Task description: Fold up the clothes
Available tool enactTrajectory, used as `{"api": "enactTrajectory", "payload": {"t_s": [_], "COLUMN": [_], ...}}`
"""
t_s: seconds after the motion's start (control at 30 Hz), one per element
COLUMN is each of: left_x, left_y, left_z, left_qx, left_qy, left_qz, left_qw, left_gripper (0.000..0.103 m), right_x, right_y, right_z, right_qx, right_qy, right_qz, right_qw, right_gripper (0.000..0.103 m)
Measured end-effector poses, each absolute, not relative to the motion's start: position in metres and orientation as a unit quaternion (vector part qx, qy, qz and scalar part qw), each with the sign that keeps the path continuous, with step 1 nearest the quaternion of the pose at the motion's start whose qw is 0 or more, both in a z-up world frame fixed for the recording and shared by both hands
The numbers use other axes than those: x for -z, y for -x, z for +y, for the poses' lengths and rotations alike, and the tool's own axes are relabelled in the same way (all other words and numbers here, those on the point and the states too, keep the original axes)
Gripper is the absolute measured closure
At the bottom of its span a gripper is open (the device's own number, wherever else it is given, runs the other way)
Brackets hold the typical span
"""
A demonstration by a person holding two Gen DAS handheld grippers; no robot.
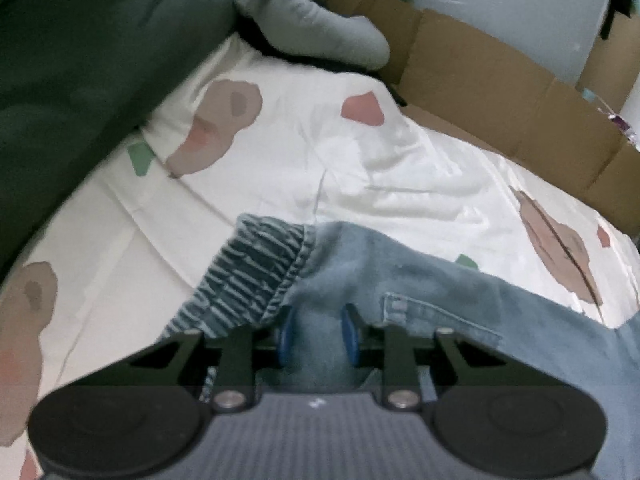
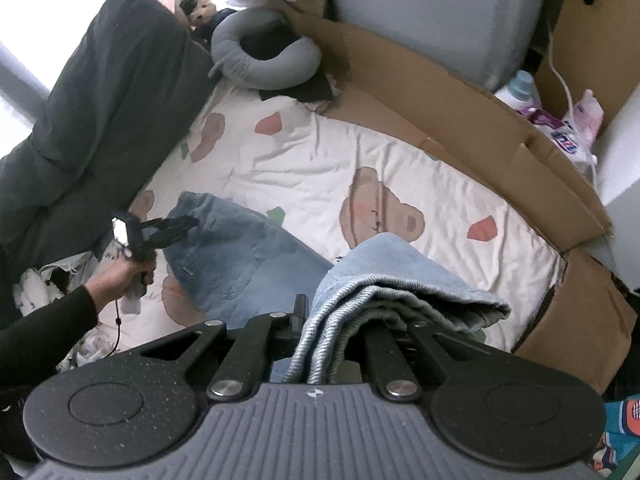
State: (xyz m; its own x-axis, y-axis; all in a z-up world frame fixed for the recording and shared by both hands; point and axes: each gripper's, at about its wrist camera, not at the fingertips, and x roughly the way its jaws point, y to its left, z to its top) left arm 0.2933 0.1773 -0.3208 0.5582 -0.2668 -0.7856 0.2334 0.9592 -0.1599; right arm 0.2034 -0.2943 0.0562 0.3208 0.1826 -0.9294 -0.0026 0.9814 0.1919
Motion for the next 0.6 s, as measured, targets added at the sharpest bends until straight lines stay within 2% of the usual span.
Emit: {"api": "enactTrajectory", "payload": {"t_s": [0.3, 0.37, 0.6], "left_x": [0.318, 0.31, 0.277], "left_y": [-0.294, -0.282, -0.232], "left_z": [0.178, 0.182, 0.211], "left_qx": [0.124, 0.116, 0.111], "left_qy": [0.034, 0.042, 0.085], "left_qz": [0.45, 0.441, 0.411], "left_qw": [0.884, 0.889, 0.901], "left_gripper": [0.076, 0.069, 0.063], "right_x": [-0.046, -0.041, -0.012], "right_y": [-0.239, -0.248, -0.278], "right_z": [-0.245, -0.233, -0.196], "right_qx": [-0.085, -0.096, -0.135], "right_qy": [-0.057, -0.058, -0.087], "right_qz": [0.594, 0.593, 0.587], "right_qw": [0.798, 0.797, 0.794], "right_gripper": [0.098, 0.098, 0.098]}}
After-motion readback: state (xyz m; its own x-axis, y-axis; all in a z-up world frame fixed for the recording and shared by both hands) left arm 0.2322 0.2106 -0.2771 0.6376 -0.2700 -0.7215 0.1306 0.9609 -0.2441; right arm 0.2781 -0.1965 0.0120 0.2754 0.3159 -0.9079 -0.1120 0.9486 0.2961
